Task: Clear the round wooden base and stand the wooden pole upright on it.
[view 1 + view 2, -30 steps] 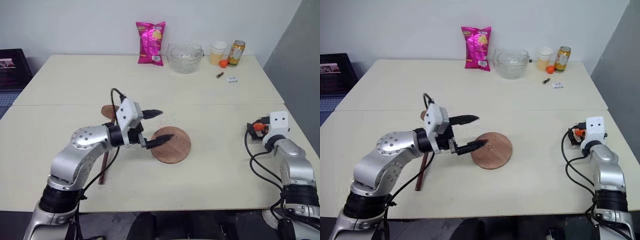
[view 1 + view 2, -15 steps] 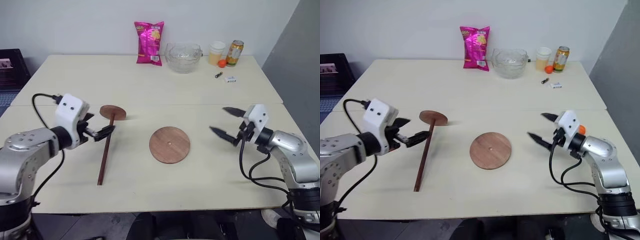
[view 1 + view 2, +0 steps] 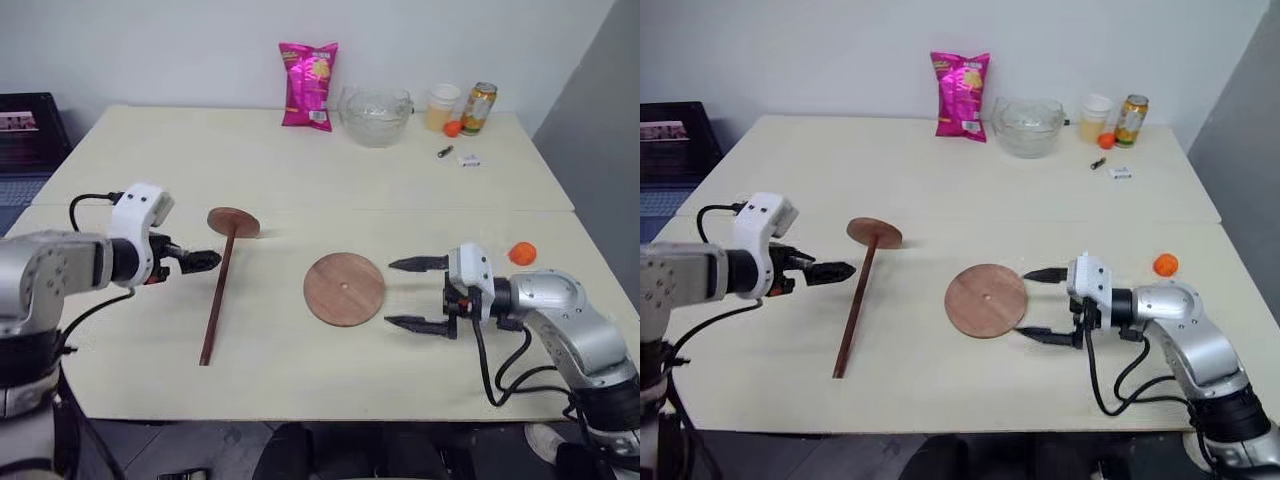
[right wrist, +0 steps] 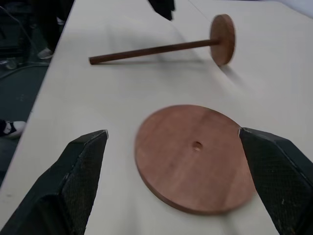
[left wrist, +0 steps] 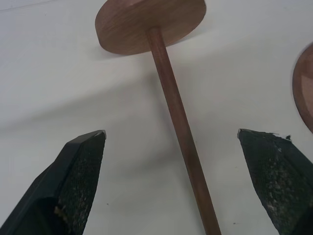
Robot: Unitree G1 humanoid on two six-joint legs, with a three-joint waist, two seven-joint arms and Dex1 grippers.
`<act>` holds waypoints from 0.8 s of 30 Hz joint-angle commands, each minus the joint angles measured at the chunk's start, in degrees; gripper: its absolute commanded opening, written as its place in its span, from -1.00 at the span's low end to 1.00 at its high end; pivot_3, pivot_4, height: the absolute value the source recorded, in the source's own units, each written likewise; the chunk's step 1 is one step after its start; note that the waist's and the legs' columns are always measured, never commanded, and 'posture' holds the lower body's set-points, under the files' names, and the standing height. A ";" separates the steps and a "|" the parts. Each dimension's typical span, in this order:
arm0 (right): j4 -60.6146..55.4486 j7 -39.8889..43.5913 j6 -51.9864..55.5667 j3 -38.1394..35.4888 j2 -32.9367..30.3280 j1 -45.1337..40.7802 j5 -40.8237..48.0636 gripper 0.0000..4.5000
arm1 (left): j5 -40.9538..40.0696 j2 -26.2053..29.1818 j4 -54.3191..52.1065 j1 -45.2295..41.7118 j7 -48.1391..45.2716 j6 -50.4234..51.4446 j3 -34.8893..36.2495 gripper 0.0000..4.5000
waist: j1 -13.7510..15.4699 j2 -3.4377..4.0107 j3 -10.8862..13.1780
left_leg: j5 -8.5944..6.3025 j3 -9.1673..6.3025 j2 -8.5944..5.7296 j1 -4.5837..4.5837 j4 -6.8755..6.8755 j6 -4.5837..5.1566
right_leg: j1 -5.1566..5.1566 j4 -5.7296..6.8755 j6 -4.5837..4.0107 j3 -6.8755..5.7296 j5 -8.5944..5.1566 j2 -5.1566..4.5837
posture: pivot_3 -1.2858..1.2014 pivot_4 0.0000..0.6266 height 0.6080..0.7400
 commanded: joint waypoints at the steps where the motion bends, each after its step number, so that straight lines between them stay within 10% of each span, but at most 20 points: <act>1: -4.16 -2.00 0.71 0.48 0.55 1.15 -0.04 0.99 | 0.26 1.49 2.75 -3.43 -1.52 1.17 -3.48 1.00 | -0.14 0.00 0.00 | 0.01 0.01 -0.03 -0.01 0.00 -0.01 | 0.00 0.00 0.00 0.03 0.00 -0.01 | 0.03 -0.52 1.00; 24: -9.86 -5.65 3.53 2.16 0.32 3.00 0.22 0.99 | 6.17 -8.64 9.86 -6.52 5.36 5.68 -9.19 1.00 | -0.21 -0.03 0.00 | 0.05 0.01 -0.07 -0.03 0.06 -0.08 | -0.03 0.02 0.01 0.08 0.00 -0.05 | 0.03 -0.52 1.00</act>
